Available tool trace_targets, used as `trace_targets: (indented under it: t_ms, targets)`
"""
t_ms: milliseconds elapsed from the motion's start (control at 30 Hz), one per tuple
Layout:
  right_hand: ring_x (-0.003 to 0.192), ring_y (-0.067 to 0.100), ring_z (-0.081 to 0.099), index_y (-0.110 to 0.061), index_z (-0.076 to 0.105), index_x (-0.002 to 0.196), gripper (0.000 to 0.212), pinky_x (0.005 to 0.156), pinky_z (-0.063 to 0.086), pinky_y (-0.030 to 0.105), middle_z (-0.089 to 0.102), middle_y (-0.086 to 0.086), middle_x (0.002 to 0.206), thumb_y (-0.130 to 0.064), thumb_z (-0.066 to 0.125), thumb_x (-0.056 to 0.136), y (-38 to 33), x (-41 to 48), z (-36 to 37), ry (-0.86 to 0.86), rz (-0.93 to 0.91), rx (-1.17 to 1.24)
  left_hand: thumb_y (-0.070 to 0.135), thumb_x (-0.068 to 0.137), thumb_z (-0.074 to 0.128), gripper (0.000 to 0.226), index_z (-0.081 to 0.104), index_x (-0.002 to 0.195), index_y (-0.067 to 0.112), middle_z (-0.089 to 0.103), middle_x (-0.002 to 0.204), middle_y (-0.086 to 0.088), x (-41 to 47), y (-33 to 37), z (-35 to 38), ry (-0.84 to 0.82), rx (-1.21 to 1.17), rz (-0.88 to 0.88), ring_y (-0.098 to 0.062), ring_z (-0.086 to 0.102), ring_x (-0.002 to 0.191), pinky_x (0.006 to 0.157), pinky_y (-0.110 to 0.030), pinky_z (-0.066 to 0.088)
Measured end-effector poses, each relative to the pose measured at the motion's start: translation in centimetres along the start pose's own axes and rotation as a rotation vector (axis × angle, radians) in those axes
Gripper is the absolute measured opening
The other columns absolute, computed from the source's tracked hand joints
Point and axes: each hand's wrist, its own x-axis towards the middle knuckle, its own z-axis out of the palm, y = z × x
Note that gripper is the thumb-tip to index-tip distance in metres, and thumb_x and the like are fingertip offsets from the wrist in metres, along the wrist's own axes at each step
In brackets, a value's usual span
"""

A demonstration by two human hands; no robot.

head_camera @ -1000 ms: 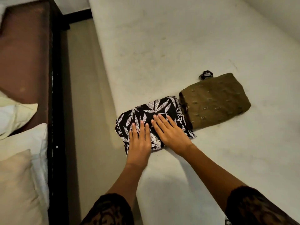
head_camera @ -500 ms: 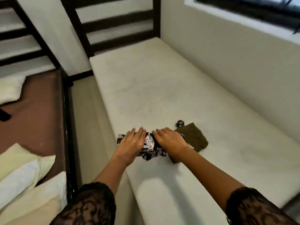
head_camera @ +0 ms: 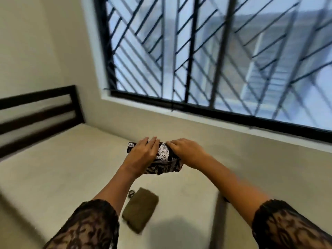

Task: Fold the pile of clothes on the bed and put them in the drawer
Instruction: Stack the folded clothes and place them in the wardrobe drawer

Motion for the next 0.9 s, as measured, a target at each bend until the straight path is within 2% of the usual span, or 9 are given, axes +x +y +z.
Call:
trace_targets:
  t_ms: [100, 200, 367, 433, 533, 667, 900]
  targets:
    - [0.120, 0.028, 0.050, -0.011, 0.028, 0.143, 0.055, 0.093, 0.042, 0.035, 0.051, 0.007, 0.134, -0.009, 0.051, 0.093, 3.8, -7.7, -3.3, -0.006, 0.178, -0.072, -0.010, 0.050, 0.080, 0.068, 0.059, 0.114, -0.012, 0.064, 0.110, -0.028, 4.3, 5.2, -3.9, 0.127, -0.064, 0.178, -0.040, 0.066, 0.091, 0.076, -0.044, 0.057]
    - [0.120, 0.029, 0.049, -0.010, 0.028, 0.144, 0.054, 0.093, 0.042, 0.035, 0.051, 0.008, 0.133, -0.008, 0.048, 0.094, 7.0, -17.0, -5.7, -0.046, 0.369, -0.133, -0.010, 0.051, 0.077, 0.064, 0.060, 0.113, -0.012, 0.063, 0.110, -0.028, 7.8, 12.4, -7.8, 0.256, -0.125, 0.357, -0.040, 0.065, 0.092, 0.076, -0.044, 0.057]
    - [0.123, 0.026, 0.047, -0.012, 0.027, 0.145, 0.067, 0.090, 0.045, 0.035, 0.047, 0.005, 0.138, -0.014, 0.061, 0.088, 9.1, -35.5, -10.3, -0.148, 0.699, -0.176, -0.006, 0.054, 0.081, 0.064, 0.061, 0.114, -0.011, 0.063, 0.111, -0.029, 11.2, 27.5, -16.1, 0.447, -0.297, 0.627, -0.040, 0.065, 0.095, 0.078, -0.045, 0.056]
    - [0.121, 0.025, 0.048, -0.013, 0.027, 0.145, 0.067, 0.087, 0.047, 0.035, 0.048, 0.004, 0.137, -0.013, 0.061, 0.088, 9.0, -42.8, -12.2, -0.198, 0.828, -0.229, -0.005, 0.055, 0.081, 0.061, 0.061, 0.113, -0.011, 0.064, 0.110, -0.029, 11.2, 33.7, -19.9, 0.506, -0.363, 0.735, -0.040, 0.065, 0.094, 0.077, -0.046, 0.057]
    - [0.117, 0.027, 0.051, -0.012, 0.029, 0.144, 0.060, 0.086, 0.048, 0.037, 0.052, 0.005, 0.131, -0.009, 0.056, 0.090, 7.7, -53.6, -15.1, -0.231, 0.969, -0.277, -0.005, 0.055, 0.079, 0.059, 0.062, 0.111, -0.011, 0.064, 0.108, -0.029, 10.1, 43.0, -25.5, 0.591, -0.464, 0.863, -0.041, 0.066, 0.093, 0.076, -0.047, 0.057]
    - [0.113, 0.029, 0.052, -0.008, 0.028, 0.145, 0.059, 0.087, 0.047, 0.036, 0.054, 0.009, 0.128, -0.010, 0.054, 0.092, 2.5, -69.6, -19.2, -0.374, 1.189, -0.338, -0.009, 0.053, 0.080, 0.062, 0.060, 0.112, -0.013, 0.063, 0.109, -0.031, 5.4, 56.8, -34.0, 0.666, -0.611, 1.092, -0.044, 0.065, 0.091, 0.073, -0.050, 0.056]
    - [0.118, 0.030, 0.049, -0.008, 0.025, 0.145, 0.062, 0.089, 0.047, 0.038, 0.051, 0.009, 0.132, -0.010, 0.055, 0.091, -7.9, -88.1, -23.8, -0.556, 1.500, -0.390, -0.012, 0.043, 0.083, 0.072, 0.060, 0.112, -0.013, 0.063, 0.108, -0.030, -5.6, 72.9, -45.1, 0.778, -0.850, 1.331, -0.044, 0.065, 0.090, 0.071, -0.049, 0.056]
